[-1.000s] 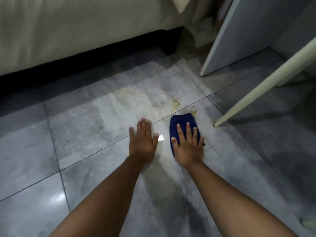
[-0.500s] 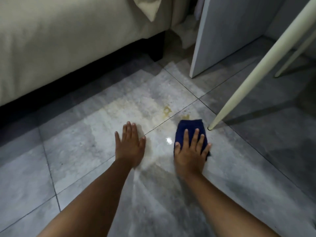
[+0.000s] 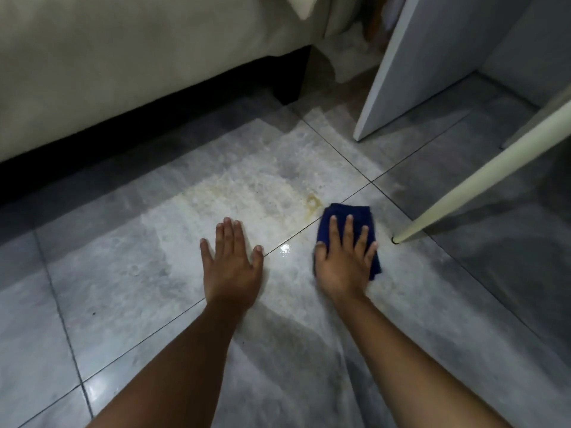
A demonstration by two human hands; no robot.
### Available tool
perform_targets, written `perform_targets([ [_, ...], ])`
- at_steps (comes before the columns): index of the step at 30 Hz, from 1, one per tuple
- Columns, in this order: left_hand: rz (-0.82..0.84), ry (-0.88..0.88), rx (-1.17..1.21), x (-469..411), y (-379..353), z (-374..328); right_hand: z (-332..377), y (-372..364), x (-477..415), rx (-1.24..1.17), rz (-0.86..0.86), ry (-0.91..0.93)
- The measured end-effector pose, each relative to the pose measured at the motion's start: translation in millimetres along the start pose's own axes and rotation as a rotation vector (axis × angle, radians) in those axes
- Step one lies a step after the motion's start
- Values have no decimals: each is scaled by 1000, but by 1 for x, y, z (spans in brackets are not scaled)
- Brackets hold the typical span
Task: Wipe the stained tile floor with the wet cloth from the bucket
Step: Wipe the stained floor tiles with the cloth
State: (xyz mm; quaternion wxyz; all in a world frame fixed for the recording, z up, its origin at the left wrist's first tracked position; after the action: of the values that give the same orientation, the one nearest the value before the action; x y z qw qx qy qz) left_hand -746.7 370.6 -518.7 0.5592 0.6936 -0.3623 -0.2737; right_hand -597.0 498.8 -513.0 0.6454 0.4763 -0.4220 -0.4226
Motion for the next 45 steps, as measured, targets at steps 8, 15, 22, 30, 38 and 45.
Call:
perform_targets([
  [8,17,-24,49,-1,-7,-21,25,21,-92,119,65,165],
  [15,16,5,-33,-2,5,22,51,-11,-23,-18,-27,-53],
  [22,-8,-20,19,-12,7,1,38,32,-130,25,56,19],
  [30,18,-4,-29,-6,-2,8,42,1,-67,-89,-32,-407],
  [38,10,-16,-17,-10,-3,4,31,25,-123,-22,73,-142],
  [45,52,-27,62,4,-10,10,45,-26,32,15,24,-18],
])
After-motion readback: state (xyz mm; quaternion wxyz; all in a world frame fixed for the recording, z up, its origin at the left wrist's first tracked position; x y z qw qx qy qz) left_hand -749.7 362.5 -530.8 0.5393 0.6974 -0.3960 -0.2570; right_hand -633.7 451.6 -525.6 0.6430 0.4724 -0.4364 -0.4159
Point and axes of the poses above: each hand's wrist, its own x-axis away from the middle knuckle, its own y-axis out of the back of the hand, z = x × y, the point moved 1 cm from there along -x, towards the middle knuckle, and after that the axes turned 8 degrees about -y, right-handed, at the moved point
